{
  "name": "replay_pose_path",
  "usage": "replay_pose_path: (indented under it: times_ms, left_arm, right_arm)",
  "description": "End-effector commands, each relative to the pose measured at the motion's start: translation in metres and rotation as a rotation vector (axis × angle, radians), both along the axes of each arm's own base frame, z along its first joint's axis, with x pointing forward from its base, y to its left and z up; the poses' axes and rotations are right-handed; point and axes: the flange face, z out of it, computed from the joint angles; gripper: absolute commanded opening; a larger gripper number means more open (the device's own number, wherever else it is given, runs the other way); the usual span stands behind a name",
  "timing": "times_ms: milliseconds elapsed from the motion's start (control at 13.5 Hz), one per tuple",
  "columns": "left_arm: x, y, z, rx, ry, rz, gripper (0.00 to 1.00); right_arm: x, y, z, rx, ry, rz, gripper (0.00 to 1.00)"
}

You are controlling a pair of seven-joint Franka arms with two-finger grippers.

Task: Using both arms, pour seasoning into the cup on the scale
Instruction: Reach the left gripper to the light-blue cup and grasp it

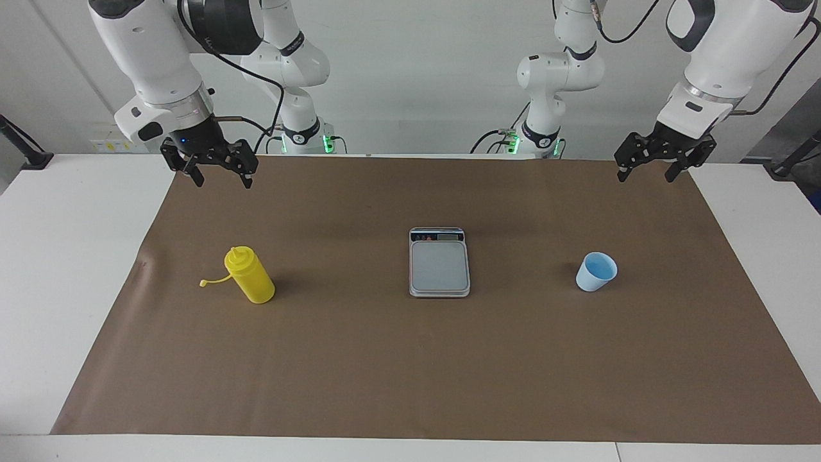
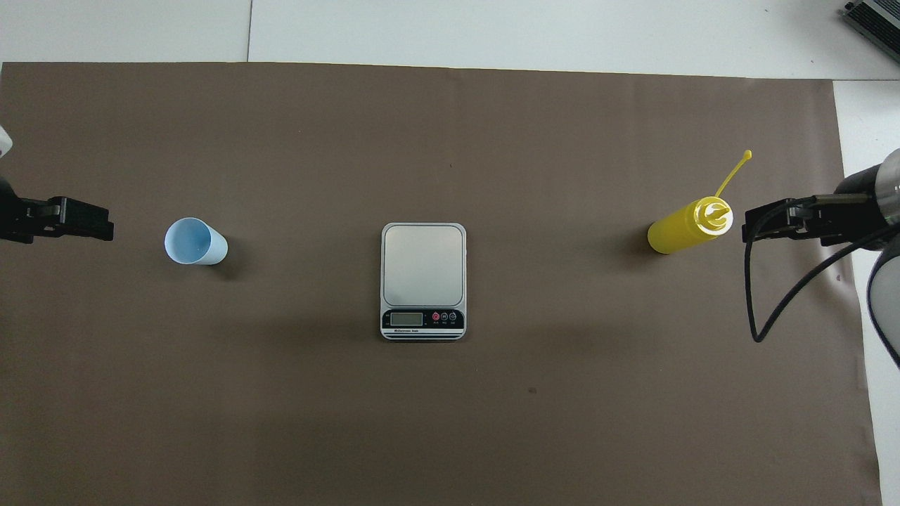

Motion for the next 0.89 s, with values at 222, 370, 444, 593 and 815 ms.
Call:
replay_pose_path:
  times_ms: [222,370,444,593,815]
  left_arm:
    - [0.04,0.017,-0.091,-0.03,-0.014,0.045,1.0]
    - [0.038,0.02,-0.125,-0.029,-0.036,0.052,1.0]
    - [0.035,0.028,-0.137,-0.027,-0.045,0.066,1.0]
    - [0.033,0.03,-0.158,-0.027,-0.045,0.073,1.0]
    - [0.024,0.03,-0.191,-0.036,-0.068,0.089,1.0]
  right_arm:
    - [-0.004,-0.008,-0.001,0.002,0.0,0.006,1.0]
    - [-0.004,-0.008,-0.001,0.002,0.0,0.006,1.0]
    - [-0.004,-0.007,-0.001,0.002,0.0,0.008,1.0]
    - [-0.004,-0.007,-0.001,0.002,0.0,0.008,1.0]
    - [-0.004,-0.006,-0.001,0.002,0.0,0.009,1.0]
